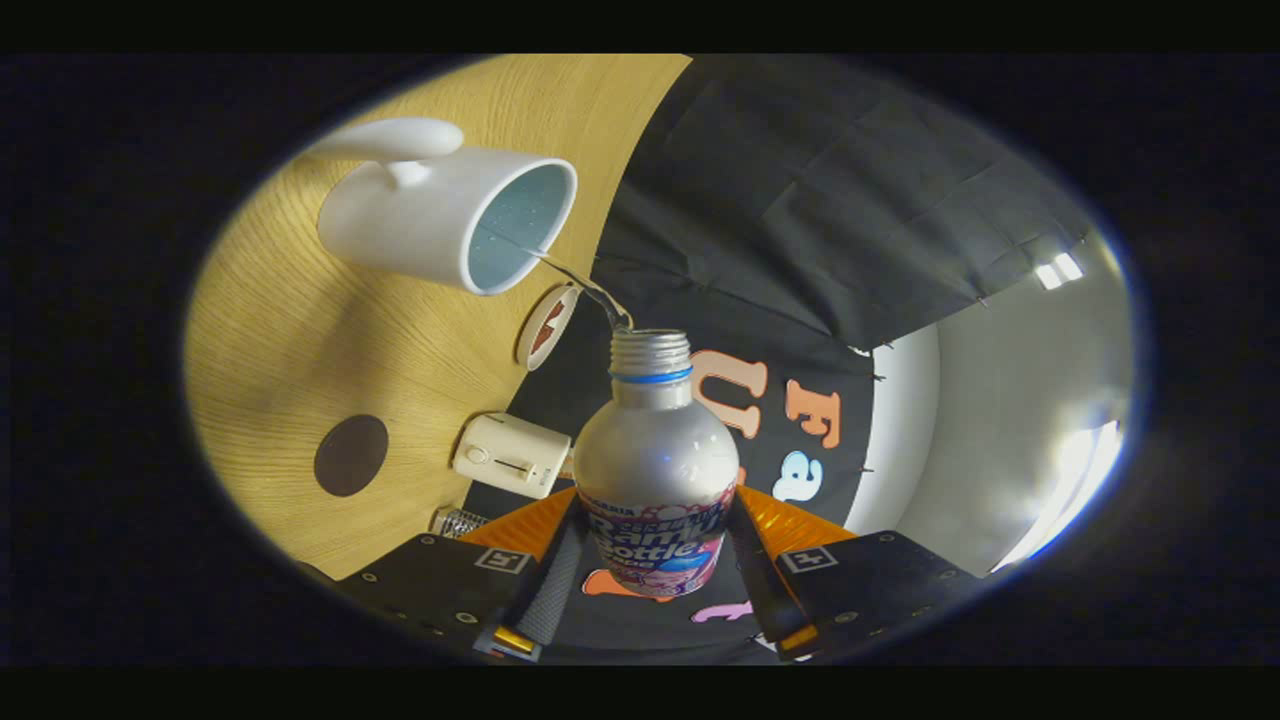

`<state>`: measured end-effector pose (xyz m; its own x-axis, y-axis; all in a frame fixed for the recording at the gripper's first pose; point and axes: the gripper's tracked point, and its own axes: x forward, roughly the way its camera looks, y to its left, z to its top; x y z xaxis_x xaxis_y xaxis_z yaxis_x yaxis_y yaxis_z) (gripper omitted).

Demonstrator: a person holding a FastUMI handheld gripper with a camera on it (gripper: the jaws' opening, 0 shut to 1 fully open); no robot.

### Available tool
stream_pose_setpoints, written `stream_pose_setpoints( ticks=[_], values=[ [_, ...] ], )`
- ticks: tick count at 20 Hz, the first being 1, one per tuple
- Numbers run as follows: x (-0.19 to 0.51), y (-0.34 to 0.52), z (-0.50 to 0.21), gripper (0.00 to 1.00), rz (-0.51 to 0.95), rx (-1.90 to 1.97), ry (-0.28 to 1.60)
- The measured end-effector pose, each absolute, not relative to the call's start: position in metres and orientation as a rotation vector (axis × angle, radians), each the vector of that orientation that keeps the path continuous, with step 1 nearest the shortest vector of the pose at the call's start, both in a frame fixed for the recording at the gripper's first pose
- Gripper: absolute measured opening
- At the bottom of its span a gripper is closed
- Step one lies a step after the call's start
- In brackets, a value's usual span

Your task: Take the bottle from table, then pour the juice into the cup, finally place the bottle on the coaster

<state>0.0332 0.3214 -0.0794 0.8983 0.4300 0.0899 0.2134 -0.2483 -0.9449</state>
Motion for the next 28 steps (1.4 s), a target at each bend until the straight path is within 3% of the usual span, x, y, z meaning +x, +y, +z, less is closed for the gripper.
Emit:
stream_pose_setpoints(
  ticks=[28],
  values=[
    [0.038, 0.337, -0.061, 0.75, 0.235, -1.955, -0.543]
  ],
)
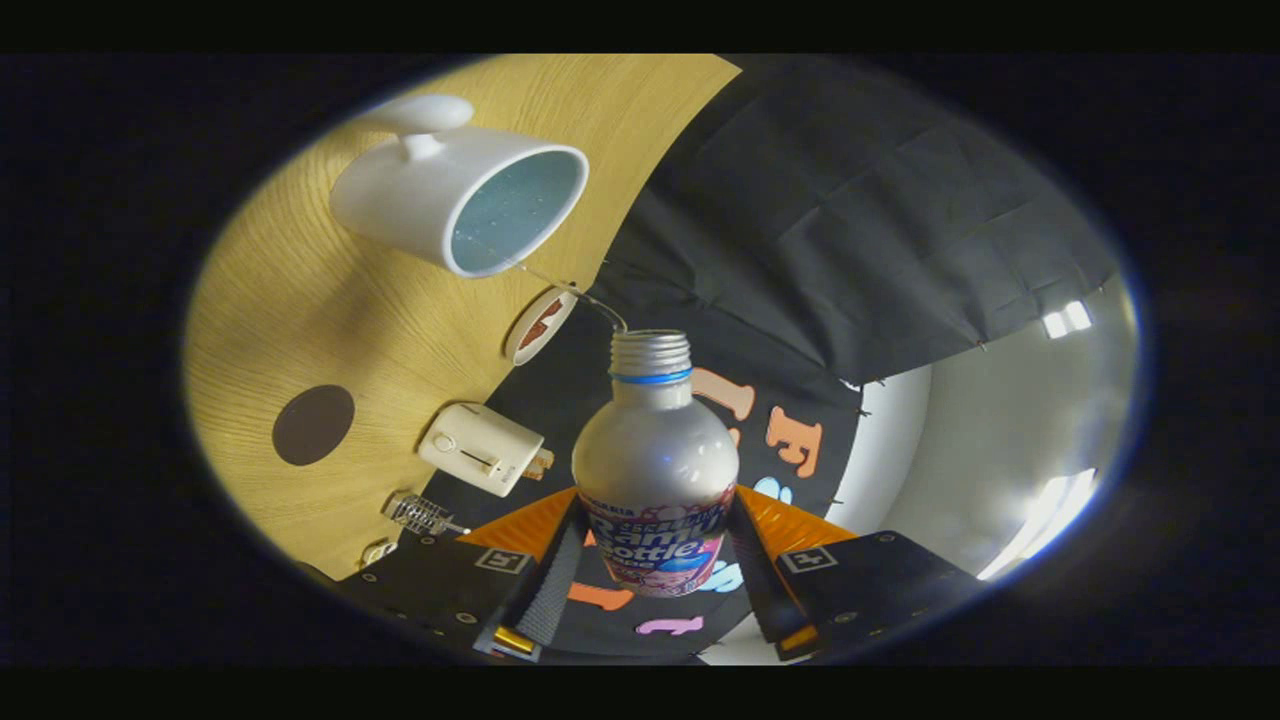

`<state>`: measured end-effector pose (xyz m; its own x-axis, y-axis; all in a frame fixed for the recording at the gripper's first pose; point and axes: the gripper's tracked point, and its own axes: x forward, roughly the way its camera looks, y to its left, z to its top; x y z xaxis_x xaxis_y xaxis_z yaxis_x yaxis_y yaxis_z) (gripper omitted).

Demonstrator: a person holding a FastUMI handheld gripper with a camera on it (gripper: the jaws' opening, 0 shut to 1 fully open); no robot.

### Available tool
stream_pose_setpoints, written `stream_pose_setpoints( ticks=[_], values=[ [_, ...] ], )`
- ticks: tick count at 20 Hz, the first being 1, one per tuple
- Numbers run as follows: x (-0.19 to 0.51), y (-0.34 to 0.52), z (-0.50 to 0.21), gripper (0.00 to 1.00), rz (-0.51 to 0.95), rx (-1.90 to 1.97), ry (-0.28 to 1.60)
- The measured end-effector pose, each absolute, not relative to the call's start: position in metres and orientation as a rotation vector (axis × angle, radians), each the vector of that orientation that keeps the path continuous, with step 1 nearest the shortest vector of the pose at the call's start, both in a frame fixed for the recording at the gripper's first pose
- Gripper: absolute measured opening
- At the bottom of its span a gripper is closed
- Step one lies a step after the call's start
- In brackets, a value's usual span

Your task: Take the bottle from table, then pour the juice into the cup, finally place the bottle on the coaster

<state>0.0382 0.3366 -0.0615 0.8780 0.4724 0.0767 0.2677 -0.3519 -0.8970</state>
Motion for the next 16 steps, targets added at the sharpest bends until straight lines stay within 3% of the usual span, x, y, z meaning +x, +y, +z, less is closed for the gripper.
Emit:
stream_pose_setpoints(
  ticks=[13, 16],
  values=[
    [0.037, 0.352, -0.091, 0.75, 0.331, -1.922, -0.495],
    [0.038, 0.347, -0.111, 0.75, 0.386, -1.845, -0.406]
  ],
)
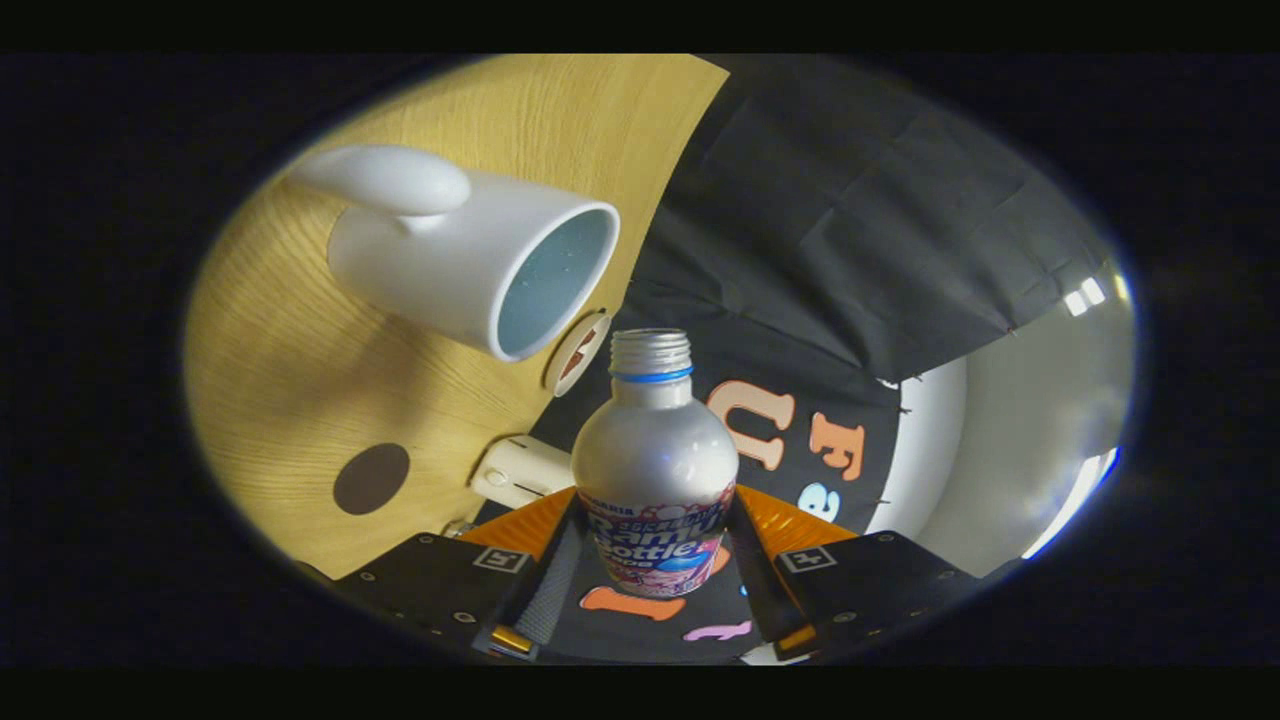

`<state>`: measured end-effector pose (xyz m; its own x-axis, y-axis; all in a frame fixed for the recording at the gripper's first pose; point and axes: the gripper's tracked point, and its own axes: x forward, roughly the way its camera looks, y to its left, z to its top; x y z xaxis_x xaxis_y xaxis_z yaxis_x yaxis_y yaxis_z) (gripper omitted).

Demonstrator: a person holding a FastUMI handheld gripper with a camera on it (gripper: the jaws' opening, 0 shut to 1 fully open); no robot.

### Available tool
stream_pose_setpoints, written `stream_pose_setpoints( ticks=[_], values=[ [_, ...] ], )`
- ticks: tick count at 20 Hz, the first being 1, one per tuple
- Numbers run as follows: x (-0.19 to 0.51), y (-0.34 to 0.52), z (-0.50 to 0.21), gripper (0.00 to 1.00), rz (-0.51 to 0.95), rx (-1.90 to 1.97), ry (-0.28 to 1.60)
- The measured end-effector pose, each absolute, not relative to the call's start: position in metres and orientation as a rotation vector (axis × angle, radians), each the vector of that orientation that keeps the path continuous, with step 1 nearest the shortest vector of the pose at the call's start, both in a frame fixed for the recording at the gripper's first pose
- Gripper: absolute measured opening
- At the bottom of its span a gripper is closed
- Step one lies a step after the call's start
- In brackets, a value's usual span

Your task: Take the bottle from table, then pour the juice into the cup, finally place the bottle on the coaster

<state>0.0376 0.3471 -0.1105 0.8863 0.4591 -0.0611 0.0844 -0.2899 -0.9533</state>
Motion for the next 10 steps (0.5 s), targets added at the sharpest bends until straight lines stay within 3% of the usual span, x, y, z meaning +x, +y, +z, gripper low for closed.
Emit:
stream_pose_setpoints(
  ticks=[5, 10],
  values=[
    [0.036, 0.347, -0.121, 0.75, 0.416, -1.648, -0.308],
    [0.052, 0.332, -0.1, 0.76, 0.329, -1.367, -0.262]
  ],
)
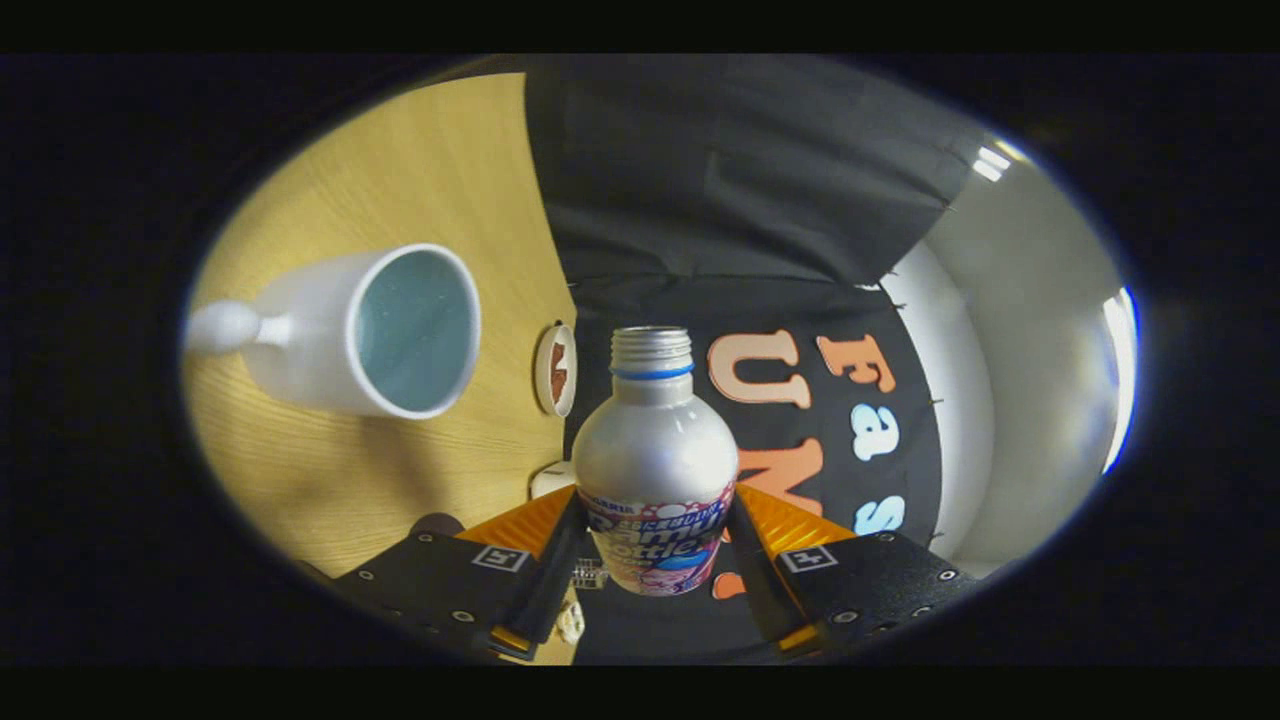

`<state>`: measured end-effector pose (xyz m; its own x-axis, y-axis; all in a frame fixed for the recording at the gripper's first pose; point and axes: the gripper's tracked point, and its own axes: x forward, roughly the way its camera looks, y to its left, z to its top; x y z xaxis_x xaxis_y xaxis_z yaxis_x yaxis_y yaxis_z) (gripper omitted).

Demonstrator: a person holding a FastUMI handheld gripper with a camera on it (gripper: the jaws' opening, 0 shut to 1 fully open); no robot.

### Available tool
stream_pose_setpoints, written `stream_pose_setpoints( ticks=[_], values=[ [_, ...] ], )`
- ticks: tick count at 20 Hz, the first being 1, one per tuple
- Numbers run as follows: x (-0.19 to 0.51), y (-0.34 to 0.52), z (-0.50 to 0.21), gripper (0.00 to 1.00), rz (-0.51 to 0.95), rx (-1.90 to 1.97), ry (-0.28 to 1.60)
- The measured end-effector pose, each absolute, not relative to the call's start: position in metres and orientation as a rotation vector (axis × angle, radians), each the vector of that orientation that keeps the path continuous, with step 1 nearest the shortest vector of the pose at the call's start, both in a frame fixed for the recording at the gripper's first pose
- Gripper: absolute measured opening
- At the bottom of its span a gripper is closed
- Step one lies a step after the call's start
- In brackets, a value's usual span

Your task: Take the bottle from table, then pour the juice into the cup, finally place the bottle on the coaster

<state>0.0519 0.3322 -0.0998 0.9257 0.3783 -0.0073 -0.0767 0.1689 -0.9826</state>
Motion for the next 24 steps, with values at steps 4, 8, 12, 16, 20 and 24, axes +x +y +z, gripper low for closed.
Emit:
stream_pose_setpoints(
  ticks=[4, 8, 12, 16, 20, 24],
  values=[
    [0.059, 0.314, -0.101, 0.76, 0.29, -1.1, -0.162],
    [0.076, 0.296, -0.11, 0.76, 0.271, -0.856, -0.037],
    [0.089, 0.283, -0.131, 0.76, 0.294, -0.6, 0.111],
    [0.097, 0.277, -0.142, 0.76, 0.31, -0.361, 0.221],
    [0.103, 0.271, -0.152, 0.76, 0.315, -0.178, 0.297],
    [0.103, 0.267, -0.175, 0.76, 0.34, -0.052, 0.382]
  ],
)
